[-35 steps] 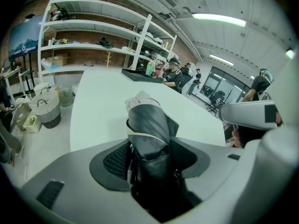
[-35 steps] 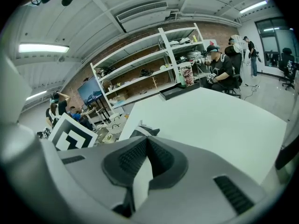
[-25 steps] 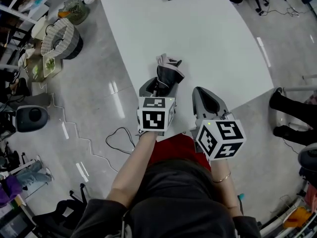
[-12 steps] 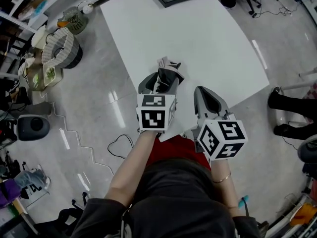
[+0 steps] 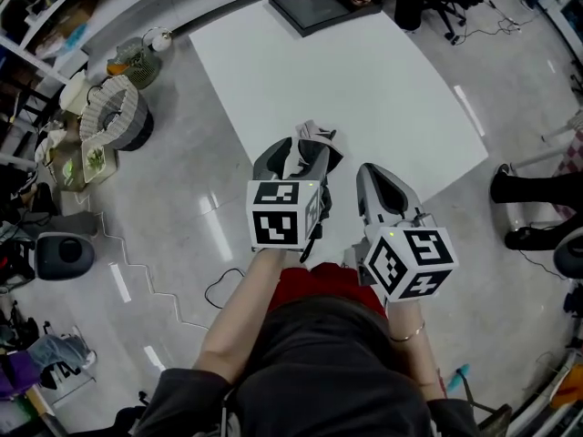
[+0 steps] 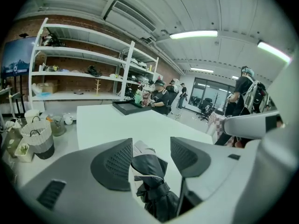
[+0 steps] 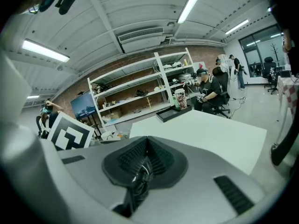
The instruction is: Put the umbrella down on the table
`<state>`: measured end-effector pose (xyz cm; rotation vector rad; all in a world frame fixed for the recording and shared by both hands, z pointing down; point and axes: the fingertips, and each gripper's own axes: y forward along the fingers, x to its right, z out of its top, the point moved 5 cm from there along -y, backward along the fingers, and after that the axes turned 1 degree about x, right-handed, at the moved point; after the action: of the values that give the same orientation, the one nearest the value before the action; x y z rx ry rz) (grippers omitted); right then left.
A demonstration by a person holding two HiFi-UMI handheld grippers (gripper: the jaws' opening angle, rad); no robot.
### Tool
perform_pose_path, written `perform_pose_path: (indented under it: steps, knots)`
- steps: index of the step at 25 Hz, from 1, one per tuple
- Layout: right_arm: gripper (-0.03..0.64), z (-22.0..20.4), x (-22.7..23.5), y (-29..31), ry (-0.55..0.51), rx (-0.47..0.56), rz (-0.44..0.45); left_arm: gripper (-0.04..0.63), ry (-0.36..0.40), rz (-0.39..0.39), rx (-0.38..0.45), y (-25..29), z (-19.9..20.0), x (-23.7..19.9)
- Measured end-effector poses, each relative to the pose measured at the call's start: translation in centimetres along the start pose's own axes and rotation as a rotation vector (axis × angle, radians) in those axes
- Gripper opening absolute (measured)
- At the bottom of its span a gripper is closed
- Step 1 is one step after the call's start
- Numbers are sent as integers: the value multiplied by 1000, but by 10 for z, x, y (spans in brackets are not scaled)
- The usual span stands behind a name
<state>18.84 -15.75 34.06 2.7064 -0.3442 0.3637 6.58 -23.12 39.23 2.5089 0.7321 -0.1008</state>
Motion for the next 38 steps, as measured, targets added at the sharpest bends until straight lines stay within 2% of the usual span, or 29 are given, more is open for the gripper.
perform_pose_path:
  steps: [13,22,28,38]
  knots:
    - [18,12,-34,-12,-31,69,-43,142,-12,-113,159,-55,44,-13]
    - [18,13,-47,-23,-30,108,-75,45,7,-180,208,-86,47,-19]
    - [18,16,-55,-31,-21,142,-98,17,8,-185,250,-107,46,-30]
    - [18,16,-71,-51,-22,209,-122,12,60,-193,318,-145,50,-36]
